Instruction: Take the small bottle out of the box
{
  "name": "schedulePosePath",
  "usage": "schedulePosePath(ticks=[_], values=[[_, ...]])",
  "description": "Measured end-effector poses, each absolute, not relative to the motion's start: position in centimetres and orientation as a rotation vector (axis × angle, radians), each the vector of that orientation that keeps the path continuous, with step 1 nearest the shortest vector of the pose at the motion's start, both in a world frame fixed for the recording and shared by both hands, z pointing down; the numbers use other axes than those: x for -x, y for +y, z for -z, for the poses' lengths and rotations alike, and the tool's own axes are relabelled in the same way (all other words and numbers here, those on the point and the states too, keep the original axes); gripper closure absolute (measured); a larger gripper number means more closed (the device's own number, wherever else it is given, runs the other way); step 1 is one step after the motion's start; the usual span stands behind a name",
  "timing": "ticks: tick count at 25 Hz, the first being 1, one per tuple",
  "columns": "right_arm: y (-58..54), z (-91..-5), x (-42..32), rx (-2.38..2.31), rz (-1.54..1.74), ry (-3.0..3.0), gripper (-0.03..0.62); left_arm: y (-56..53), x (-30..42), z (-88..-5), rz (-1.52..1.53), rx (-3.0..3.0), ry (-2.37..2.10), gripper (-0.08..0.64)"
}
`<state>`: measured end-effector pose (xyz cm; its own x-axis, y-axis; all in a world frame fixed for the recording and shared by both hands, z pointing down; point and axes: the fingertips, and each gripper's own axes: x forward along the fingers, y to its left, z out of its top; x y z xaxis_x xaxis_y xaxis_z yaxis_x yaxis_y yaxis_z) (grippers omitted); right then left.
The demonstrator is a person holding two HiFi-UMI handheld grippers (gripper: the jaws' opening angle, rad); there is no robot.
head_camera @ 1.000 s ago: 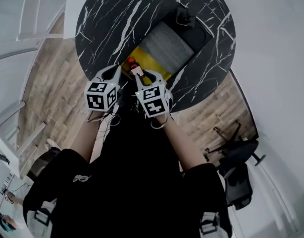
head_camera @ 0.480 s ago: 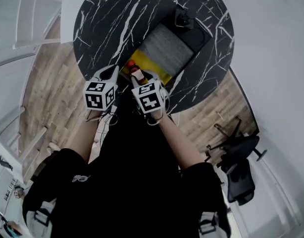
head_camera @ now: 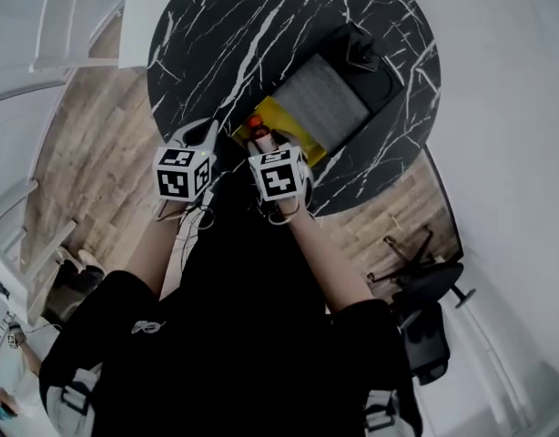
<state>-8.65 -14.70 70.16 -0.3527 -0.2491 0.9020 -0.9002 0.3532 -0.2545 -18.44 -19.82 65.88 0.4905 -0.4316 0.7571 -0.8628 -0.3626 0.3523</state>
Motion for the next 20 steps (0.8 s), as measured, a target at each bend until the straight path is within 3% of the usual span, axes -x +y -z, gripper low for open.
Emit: schedulePosePath(ticks=[20], values=[[-15.3,-71.4,8.1,-0.965,-1.068,-1.778,0.376,-19.3,19.8,-66.7,-0.709,-1.947,-1.088,0.561]])
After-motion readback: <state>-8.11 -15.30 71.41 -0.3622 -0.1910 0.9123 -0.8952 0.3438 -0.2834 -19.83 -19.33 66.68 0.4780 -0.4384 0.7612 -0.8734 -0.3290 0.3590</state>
